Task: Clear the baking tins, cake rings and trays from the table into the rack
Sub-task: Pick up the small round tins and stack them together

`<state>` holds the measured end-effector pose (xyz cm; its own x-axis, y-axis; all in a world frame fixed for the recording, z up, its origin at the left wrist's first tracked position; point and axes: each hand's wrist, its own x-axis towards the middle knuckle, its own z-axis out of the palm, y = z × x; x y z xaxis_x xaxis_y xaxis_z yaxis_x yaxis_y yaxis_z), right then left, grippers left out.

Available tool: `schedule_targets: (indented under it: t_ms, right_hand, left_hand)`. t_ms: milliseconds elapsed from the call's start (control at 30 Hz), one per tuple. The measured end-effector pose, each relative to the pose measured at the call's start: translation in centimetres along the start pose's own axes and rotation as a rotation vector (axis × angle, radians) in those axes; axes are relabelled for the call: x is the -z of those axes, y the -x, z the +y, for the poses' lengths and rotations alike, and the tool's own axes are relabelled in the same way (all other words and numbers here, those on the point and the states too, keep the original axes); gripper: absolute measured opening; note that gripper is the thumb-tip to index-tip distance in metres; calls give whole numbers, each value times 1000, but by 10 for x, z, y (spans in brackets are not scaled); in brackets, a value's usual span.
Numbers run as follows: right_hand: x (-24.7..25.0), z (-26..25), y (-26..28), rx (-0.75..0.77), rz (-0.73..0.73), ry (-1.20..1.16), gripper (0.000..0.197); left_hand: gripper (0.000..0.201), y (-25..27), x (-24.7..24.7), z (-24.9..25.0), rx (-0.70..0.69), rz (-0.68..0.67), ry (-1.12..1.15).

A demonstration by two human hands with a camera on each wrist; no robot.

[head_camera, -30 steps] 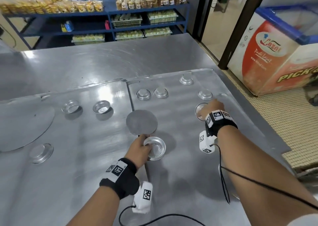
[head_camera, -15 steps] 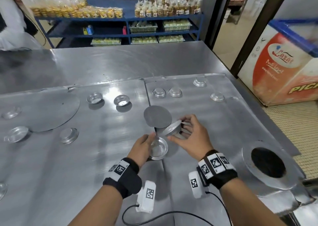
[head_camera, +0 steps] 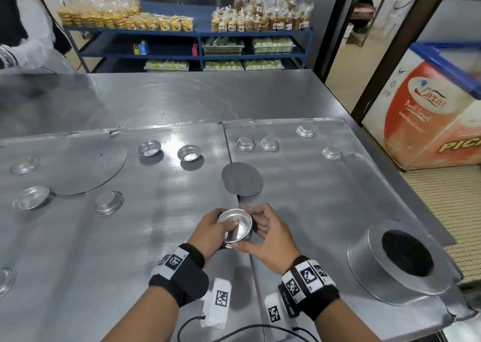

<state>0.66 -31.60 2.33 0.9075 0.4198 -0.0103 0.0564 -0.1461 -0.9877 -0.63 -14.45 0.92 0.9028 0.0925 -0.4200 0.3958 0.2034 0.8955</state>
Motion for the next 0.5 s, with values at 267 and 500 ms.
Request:
schedule_targets:
  t_ms: [267,500]
  right_hand:
    - [10,6,-16,-81,-191,54,78]
    - [25,19,-44,-134,-275,92,75]
  left_hand:
    - [16,-9,2,-3,-74,84,-121]
    - [21,-23,-1,-2,-59,127,-104]
